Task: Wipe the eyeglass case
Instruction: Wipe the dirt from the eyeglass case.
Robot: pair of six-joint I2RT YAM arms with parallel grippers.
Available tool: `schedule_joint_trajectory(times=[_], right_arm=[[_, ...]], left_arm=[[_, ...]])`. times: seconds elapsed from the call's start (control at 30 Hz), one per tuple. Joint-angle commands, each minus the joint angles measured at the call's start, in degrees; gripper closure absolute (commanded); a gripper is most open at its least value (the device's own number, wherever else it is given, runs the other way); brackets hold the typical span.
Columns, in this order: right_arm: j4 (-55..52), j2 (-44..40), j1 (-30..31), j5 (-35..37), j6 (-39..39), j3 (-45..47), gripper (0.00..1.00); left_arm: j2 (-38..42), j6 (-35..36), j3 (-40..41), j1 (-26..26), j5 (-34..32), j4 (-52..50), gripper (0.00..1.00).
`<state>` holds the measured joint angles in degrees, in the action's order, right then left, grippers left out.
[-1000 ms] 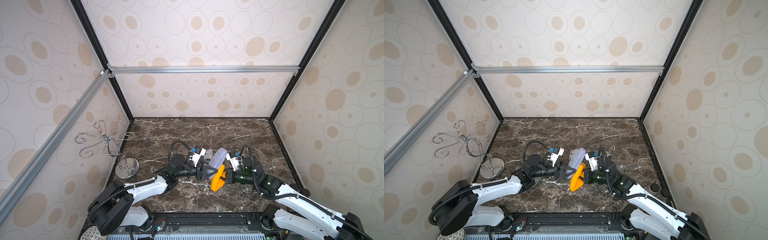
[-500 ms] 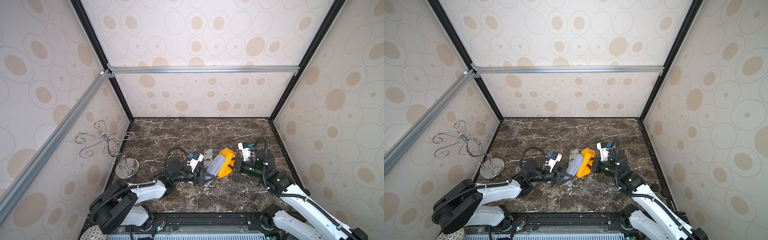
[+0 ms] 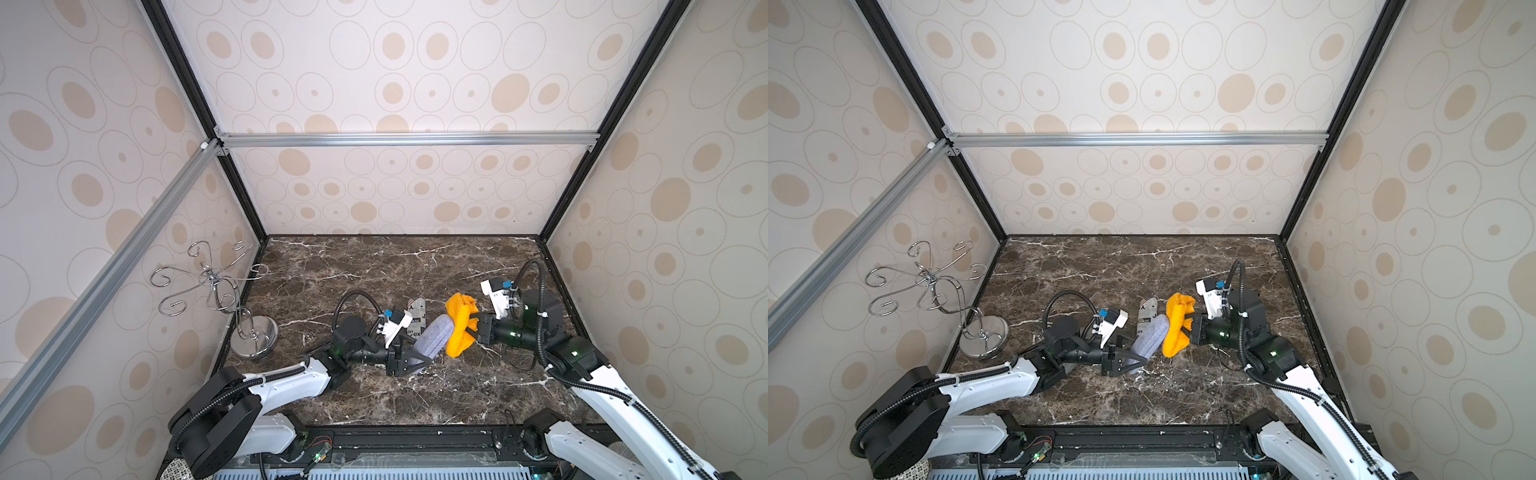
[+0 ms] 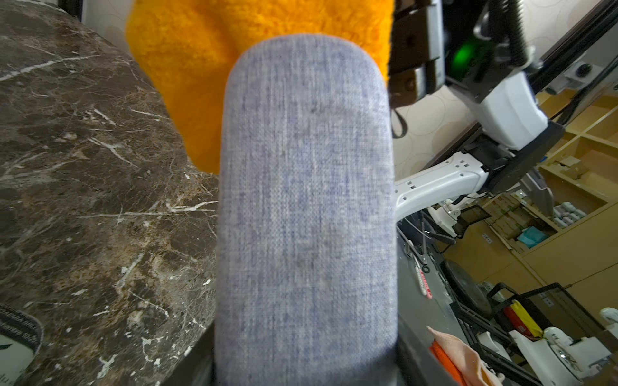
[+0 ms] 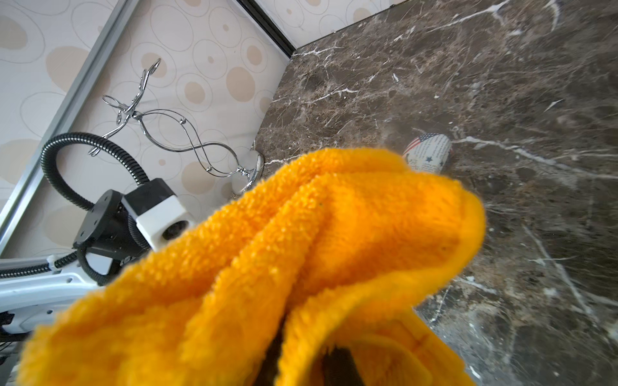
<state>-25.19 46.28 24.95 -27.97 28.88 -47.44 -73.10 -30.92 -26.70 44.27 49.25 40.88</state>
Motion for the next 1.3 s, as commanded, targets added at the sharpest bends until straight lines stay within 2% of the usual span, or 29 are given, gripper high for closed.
schedule_joint_trajectory(times=[0.0, 0.17, 0.3, 0.53, 0.7, 0.9, 1.03, 1.27], right_arm=[[-8.4, -1.0, 0.0, 0.6, -7.0, -3.2, 1.0], [-12.3, -0.5, 0.0, 4.6, -9.5, -5.0, 1.0], [-15.4, 5.0, 0.0, 8.2, -10.4, -8.1, 1.0], [-16.7, 11.8, 0.0, 12.1, -12.1, -12.0, 1.0], [-19.6, 15.0, 0.0, 7.6, -15.5, -16.5, 1.0], [-29.0, 19.9, 0.1, 2.7, -21.6, -22.1, 1.0], [-30.4, 22.4, 1.3, 4.0, -23.5, -22.3, 1.0], [-34.7, 30.4, 5.6, 9.7, -26.7, -26.2, 1.0]], left_arm=[[0.6, 6.6, -2.6, 0.2, -2.5, -10.4, 0.59], [0.7, 9.5, -4.4, 0.6, -3.8, -14.6, 0.6], [2.3, 13.5, -6.5, 3.0, -7.2, -19.9, 0.59], [7.1, 21.5, -8.6, 8.0, -18.7, -30.9, 0.58], [6.9, 26.0, -10.4, 13.9, -35.7, -36.7, 0.58], [3.1, 30.8, -12.1, 20.5, -56.3, -37.8, 0.58], [0.4, 35.9, -13.7, 26.4, -67.9, -36.3, 0.57], [-2.4, 41.8, -15.5, 31.7, -76.1, -34.6, 0.57]])
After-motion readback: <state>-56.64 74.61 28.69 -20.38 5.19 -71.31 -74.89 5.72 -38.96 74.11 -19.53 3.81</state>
